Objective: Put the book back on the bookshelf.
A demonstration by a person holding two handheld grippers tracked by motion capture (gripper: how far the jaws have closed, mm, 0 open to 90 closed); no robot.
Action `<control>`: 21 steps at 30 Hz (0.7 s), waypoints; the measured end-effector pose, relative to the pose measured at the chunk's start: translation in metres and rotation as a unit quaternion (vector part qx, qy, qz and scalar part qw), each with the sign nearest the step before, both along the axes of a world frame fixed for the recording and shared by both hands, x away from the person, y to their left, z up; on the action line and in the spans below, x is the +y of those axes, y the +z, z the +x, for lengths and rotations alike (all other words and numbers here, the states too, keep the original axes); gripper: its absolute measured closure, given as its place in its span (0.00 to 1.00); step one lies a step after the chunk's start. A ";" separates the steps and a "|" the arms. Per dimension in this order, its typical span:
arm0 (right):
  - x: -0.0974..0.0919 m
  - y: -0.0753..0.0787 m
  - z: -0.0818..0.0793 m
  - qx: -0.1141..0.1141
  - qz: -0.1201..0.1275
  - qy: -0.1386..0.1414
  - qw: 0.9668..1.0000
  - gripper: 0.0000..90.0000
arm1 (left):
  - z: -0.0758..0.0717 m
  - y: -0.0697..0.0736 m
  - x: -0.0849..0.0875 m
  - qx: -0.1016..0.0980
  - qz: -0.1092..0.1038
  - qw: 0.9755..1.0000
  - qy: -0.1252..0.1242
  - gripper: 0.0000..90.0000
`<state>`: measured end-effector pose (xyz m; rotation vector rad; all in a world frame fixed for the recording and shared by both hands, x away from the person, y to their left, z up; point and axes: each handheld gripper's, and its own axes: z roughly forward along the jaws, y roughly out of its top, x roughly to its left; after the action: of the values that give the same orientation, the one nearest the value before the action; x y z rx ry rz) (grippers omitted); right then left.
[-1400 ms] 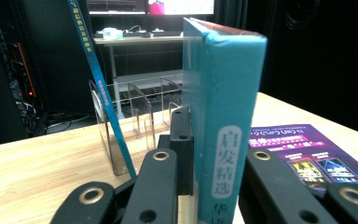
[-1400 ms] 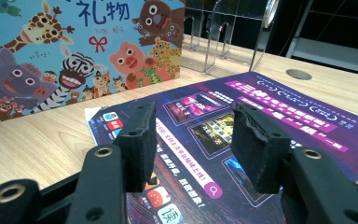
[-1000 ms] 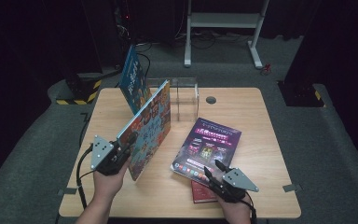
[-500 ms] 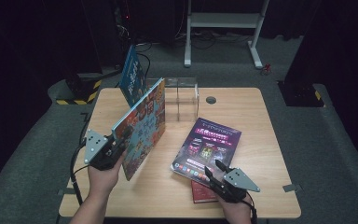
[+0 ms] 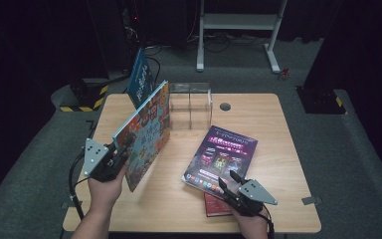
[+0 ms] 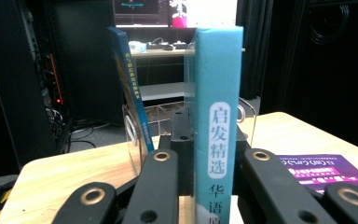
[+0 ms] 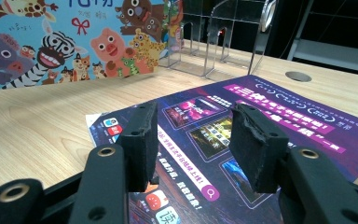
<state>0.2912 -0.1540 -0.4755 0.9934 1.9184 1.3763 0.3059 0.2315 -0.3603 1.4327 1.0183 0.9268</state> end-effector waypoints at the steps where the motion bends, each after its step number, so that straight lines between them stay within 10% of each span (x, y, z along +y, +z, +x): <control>1: 0.000 0.000 0.000 -0.001 0.000 0.000 1.000 0.58 | 0.000 0.000 0.000 0.000 0.000 1.000 0.000 0.90; 21: 0.000 0.000 0.000 -0.003 0.000 0.000 1.000 0.58 | 0.018 0.002 -0.005 -0.006 -0.002 1.000 0.025 0.90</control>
<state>0.2912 -0.1544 -0.4752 0.9882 1.9147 1.3782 0.3241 0.2262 -0.3582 1.4012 1.0506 0.9687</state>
